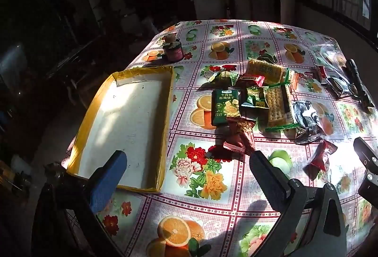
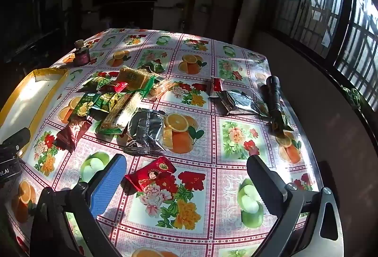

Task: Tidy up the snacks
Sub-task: 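Move both tools toward the pile of snacks on the tablecloth, then grasp the brown-red pouch with the left tool while the right tool grasps the red packet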

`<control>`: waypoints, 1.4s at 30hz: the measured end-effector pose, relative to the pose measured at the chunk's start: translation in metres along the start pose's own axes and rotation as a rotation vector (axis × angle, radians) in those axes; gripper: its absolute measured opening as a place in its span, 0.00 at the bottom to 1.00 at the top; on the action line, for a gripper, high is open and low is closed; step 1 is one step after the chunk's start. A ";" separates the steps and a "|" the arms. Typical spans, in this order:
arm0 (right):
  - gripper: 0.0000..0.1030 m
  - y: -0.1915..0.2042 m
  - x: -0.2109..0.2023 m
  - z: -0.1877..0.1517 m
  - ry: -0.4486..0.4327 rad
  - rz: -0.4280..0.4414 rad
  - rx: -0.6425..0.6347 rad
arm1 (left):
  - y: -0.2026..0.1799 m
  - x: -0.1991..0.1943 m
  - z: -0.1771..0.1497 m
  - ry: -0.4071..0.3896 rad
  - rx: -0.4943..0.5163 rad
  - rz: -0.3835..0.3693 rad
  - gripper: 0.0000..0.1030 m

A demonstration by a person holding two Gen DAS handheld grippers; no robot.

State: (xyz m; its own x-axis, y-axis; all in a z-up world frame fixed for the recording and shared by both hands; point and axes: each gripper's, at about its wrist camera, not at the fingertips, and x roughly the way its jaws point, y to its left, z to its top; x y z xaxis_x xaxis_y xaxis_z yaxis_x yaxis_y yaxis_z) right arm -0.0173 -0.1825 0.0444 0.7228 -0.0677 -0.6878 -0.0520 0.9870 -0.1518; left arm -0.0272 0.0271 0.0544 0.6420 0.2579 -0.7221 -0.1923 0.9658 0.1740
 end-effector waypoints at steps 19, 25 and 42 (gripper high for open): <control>0.96 -0.043 0.041 -0.032 0.071 0.247 0.155 | -0.032 0.057 0.005 0.174 0.046 -0.273 1.00; 0.88 -0.012 0.059 -0.029 0.095 0.333 0.074 | -0.050 0.084 0.020 0.227 0.044 -0.324 1.00; 0.59 0.018 0.093 -0.024 0.170 0.240 -0.002 | -0.058 0.124 0.026 0.291 0.050 -0.289 0.66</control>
State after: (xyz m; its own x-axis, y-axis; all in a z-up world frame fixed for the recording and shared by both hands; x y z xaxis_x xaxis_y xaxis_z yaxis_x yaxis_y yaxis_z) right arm 0.0328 -0.1748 -0.0393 0.5634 0.1442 -0.8135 -0.2092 0.9775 0.0284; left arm 0.0827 0.0041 -0.0282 0.4263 -0.0353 -0.9039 0.0063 0.9993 -0.0361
